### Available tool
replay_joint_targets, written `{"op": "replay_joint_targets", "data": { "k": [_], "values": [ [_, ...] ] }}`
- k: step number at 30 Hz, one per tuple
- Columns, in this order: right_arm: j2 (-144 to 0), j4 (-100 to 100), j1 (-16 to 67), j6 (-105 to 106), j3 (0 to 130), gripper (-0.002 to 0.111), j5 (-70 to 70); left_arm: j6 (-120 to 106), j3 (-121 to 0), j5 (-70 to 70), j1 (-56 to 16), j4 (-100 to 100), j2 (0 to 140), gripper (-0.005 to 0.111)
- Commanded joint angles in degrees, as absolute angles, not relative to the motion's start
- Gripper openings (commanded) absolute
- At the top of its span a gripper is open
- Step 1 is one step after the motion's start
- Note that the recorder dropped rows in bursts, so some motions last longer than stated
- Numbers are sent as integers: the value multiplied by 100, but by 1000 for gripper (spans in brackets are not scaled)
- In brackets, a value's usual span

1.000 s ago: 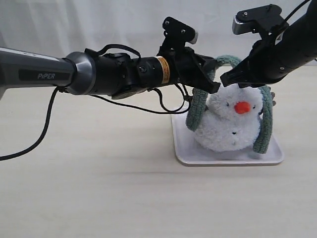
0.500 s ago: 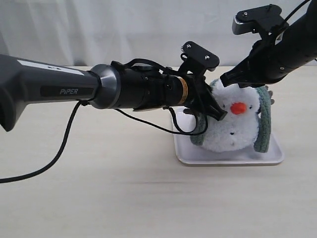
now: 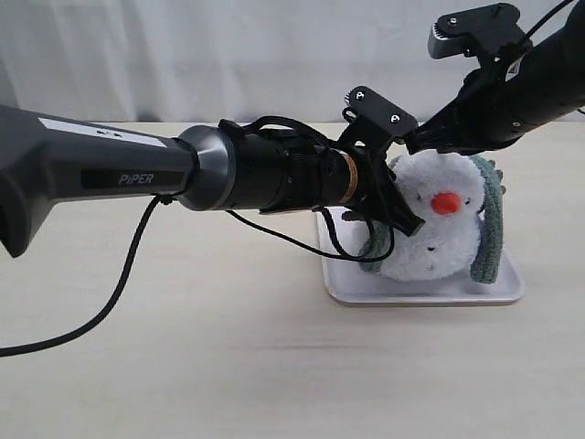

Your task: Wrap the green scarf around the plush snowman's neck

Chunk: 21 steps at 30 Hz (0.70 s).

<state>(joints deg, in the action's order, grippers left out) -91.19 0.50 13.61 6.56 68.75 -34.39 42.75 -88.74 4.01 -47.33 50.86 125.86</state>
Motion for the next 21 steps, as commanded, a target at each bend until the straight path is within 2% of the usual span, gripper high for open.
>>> {"op": "replay_joint_targets", "data": {
  "k": [1, 18, 21],
  "values": [
    [-9255, -67, 1344, 685, 6831, 4, -3349, 4199, -8883, 751, -4769, 5096, 12498, 0],
    [-9507, -65, 1344, 685, 6831, 4, -3569, 4199, -8875, 901, -4980, 5024, 12449, 0],
    [-9507, -65, 1344, 685, 6831, 4, -3583, 4199, -8875, 1145, -5003, 4992, 12449, 7]
  ]
}}
